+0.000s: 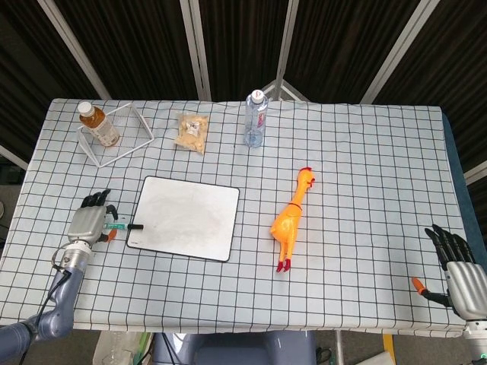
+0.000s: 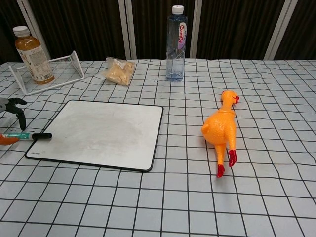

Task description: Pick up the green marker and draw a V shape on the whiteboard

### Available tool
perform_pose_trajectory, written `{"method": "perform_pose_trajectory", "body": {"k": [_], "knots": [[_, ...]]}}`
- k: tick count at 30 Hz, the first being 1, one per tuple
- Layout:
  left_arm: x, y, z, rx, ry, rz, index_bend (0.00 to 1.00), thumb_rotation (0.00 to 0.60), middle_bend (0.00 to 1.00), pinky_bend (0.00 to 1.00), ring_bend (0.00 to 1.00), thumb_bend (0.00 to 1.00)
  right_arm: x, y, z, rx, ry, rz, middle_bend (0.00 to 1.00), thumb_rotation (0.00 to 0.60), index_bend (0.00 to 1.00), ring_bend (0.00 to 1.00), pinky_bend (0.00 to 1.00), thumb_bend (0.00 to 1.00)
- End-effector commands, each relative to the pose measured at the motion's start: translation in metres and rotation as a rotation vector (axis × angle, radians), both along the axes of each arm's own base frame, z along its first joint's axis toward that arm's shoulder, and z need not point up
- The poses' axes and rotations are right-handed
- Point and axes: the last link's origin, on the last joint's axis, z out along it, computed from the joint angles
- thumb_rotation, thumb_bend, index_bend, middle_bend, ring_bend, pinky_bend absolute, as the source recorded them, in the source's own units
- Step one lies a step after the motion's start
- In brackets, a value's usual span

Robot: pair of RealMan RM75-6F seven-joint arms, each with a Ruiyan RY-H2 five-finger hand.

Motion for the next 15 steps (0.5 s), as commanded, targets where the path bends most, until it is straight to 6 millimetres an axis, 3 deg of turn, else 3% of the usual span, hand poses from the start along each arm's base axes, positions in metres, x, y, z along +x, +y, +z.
{"method": "perform_pose_trajectory", "body": {"k": [1, 5, 15], "knots": [[0.0009, -0.0004, -0.0034, -0.008, 0.005, -0.003, 0.47, 0.6, 0.0, 0.0, 0.0, 0.44, 0.0, 0.0001, -0.0004, 0.0, -0.002, 0.0, 0.0, 0.6, 0.0, 0.0, 0.0, 0.27], [0.0018, 0.0002, -0.0066, -0.011, 0.005, -0.005, 0.48, 0.6, 0.0, 0.0, 0.0, 0.45, -0.0002, -0.0004, -0.0003, 0.0, -0.002, 0.0, 0.0, 0.6, 0.0, 0.0, 0.0, 0.27], [0.0034, -0.0009, -0.0102, -0.003, -0.01, -0.006, 0.62, 0.6, 0.02, 0.0, 0.0, 0.62, -0.0005, -0.0003, 0.0005, -0.004, -0.002, 0.001, 0.0, 0.6, 0.0, 0.0, 0.0, 0.26]]}}
